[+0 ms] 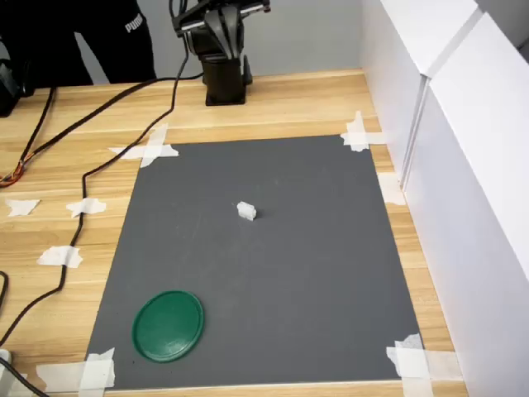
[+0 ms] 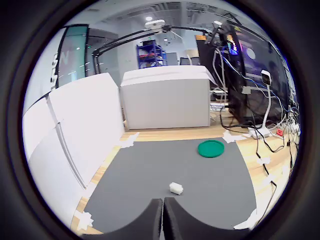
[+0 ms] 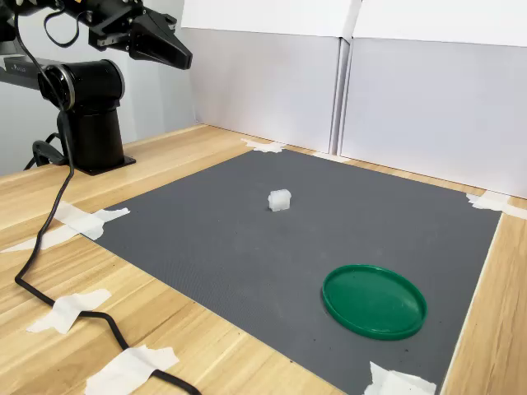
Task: Grasp a white terminal and put it on the green lid.
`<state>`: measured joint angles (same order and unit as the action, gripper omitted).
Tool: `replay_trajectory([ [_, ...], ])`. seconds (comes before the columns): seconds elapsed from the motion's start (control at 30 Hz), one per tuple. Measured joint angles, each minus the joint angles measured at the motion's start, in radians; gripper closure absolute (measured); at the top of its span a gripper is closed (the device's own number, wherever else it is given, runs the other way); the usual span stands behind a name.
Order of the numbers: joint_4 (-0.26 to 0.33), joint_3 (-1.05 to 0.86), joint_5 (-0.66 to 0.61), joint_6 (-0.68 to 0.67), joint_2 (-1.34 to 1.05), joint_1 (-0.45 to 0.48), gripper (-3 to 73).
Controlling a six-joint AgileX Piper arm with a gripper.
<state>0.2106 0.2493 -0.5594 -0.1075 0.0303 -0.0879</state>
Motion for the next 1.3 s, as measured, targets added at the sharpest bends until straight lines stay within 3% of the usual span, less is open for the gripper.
replay_trajectory([
  [0.17, -0.042, 0.000, 0.001, 0.066, 0.037, 0.000, 71.1],
  [1.3, -0.043, 0.000, 0.001, 0.075, 0.059, 0.000, 71.1],
])
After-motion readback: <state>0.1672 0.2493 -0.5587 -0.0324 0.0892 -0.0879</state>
